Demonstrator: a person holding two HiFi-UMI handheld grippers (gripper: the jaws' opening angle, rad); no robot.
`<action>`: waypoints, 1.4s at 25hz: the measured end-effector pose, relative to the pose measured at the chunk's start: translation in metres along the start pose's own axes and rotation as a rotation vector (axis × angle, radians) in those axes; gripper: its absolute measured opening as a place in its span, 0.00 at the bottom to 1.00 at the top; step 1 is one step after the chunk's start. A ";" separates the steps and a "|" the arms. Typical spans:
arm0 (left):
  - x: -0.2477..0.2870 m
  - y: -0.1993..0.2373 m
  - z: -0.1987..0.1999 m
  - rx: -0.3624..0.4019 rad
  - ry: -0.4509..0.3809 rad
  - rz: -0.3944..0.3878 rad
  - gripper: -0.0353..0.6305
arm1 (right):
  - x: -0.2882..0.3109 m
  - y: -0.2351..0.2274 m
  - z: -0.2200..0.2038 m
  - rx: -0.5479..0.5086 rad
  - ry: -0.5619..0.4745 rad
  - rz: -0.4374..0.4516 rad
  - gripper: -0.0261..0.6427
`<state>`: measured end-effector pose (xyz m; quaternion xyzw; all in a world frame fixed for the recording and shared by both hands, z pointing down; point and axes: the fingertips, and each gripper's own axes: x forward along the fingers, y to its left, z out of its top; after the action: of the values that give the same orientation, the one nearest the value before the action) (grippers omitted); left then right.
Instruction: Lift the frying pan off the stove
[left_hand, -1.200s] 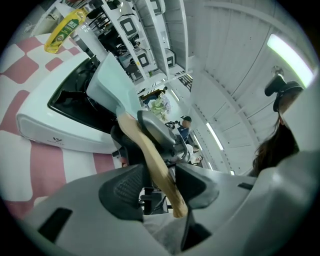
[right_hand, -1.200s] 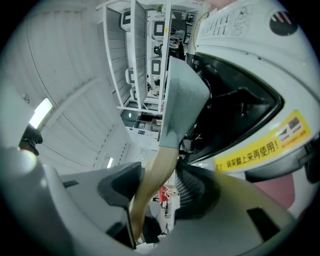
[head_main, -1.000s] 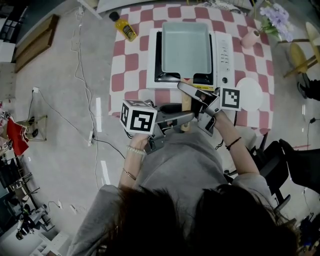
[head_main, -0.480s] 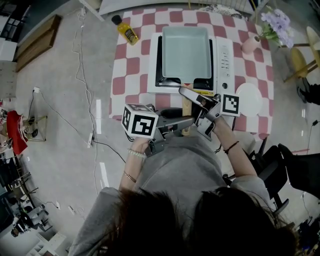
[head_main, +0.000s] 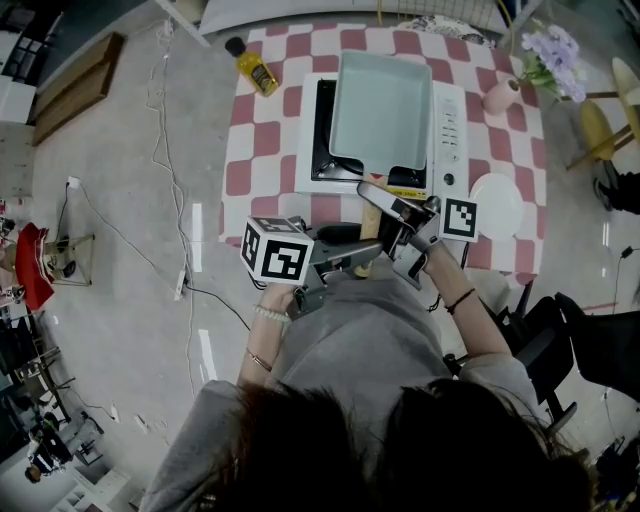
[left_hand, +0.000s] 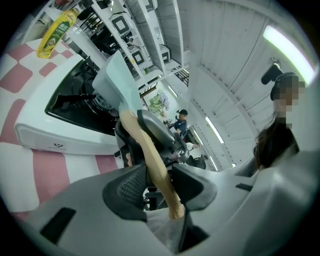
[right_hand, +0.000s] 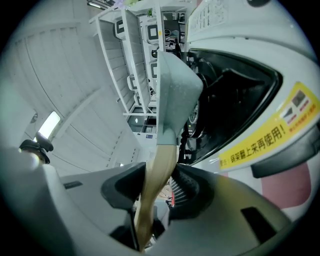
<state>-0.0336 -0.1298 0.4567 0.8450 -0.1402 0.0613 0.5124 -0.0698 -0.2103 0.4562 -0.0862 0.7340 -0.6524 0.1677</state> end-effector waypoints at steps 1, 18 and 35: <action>-0.001 -0.001 0.001 0.001 -0.006 -0.001 0.31 | 0.000 0.001 0.000 0.001 -0.004 0.004 0.29; -0.005 -0.023 0.001 0.058 -0.034 -0.018 0.30 | -0.001 0.033 -0.005 -0.110 0.012 0.016 0.28; -0.007 -0.053 0.008 0.184 -0.063 -0.026 0.30 | -0.004 0.077 -0.008 -0.263 0.031 0.042 0.28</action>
<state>-0.0241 -0.1121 0.4061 0.8918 -0.1389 0.0408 0.4287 -0.0620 -0.1909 0.3813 -0.0819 0.8172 -0.5484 0.1572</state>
